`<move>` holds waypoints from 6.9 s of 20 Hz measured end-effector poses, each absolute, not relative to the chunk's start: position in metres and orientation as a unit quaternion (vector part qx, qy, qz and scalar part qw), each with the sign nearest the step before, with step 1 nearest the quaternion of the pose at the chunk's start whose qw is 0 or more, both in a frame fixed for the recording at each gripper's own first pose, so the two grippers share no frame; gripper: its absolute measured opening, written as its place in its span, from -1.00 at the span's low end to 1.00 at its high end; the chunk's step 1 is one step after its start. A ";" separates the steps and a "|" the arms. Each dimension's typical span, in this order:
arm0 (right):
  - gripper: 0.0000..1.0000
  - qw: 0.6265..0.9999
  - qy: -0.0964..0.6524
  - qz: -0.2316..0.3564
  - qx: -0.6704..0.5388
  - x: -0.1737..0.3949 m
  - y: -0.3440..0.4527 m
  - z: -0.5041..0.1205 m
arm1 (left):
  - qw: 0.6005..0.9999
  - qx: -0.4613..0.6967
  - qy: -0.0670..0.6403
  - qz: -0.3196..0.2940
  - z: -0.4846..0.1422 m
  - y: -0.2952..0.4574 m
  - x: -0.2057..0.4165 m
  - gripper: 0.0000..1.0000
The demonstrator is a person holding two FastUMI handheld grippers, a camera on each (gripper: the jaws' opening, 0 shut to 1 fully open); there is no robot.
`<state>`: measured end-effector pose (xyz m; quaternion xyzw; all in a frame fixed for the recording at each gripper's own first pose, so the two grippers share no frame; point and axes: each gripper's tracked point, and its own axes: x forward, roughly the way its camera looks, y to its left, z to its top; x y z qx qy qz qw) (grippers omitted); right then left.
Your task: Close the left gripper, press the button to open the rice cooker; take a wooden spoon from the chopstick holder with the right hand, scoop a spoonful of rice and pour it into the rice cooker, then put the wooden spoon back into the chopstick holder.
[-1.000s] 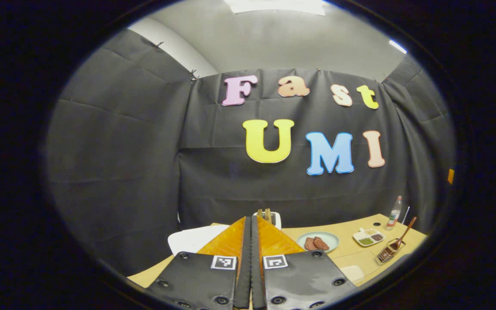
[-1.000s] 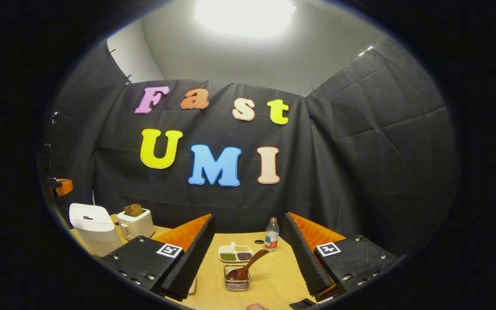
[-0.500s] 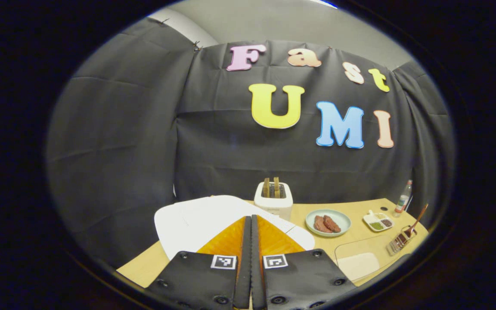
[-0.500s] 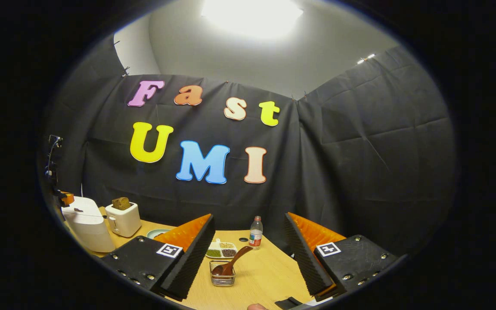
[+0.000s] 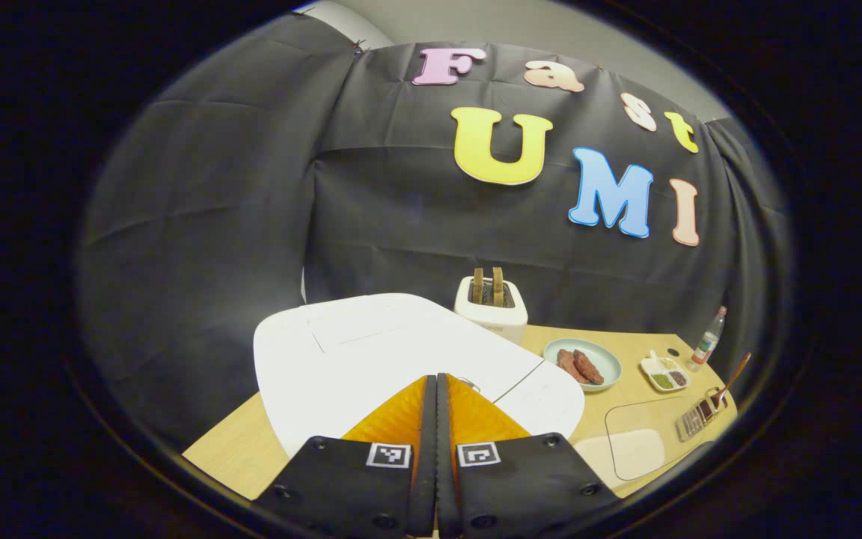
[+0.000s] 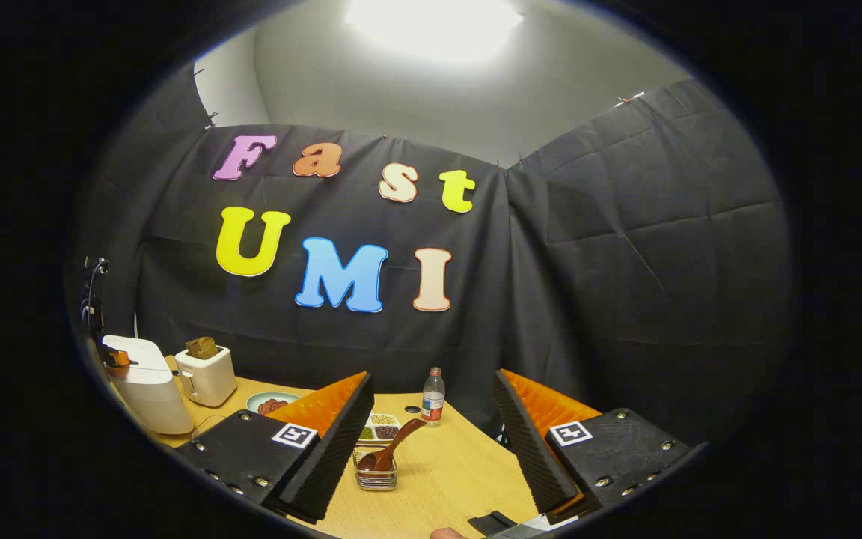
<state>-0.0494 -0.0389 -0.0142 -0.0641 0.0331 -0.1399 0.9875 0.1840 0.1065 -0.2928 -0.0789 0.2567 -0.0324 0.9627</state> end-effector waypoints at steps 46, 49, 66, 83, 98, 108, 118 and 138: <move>0.94 0.988 0.150 -0.014 0.034 0.134 -0.076 -0.129 | 0.999 -0.028 0.023 0.003 -0.020 0.037 0.001 0.93; 0.94 0.982 0.183 -0.015 0.045 0.141 -0.080 -0.160 | 0.999 -0.023 0.026 0.013 -0.019 0.041 -0.006 0.96; 0.39 0.923 0.344 0.027 0.168 0.146 -0.052 -0.288 | 0.997 0.008 0.044 0.069 -0.015 0.040 -0.038 0.93; -0.75 0.935 0.309 0.056 0.165 0.141 -0.033 -0.232 | 0.998 -0.017 0.042 0.052 -0.030 0.019 -0.026 0.89; -0.75 0.959 0.216 0.005 0.182 0.109 0.057 -0.145 | 0.997 -0.035 0.056 -0.026 -0.060 0.126 0.044 0.93; -0.75 0.959 0.246 0.003 0.139 0.098 0.139 -0.197 | 0.997 -0.026 0.066 -0.037 -0.082 0.192 0.053 0.93; -0.75 0.965 0.261 -0.017 0.011 0.105 0.168 -0.257 | 0.995 -0.018 0.093 0.004 -0.110 0.258 0.042 0.94; -0.75 0.861 0.339 0.001 0.380 0.087 0.195 -0.282 | 0.995 -0.027 0.100 0.007 -0.115 0.252 0.035 0.94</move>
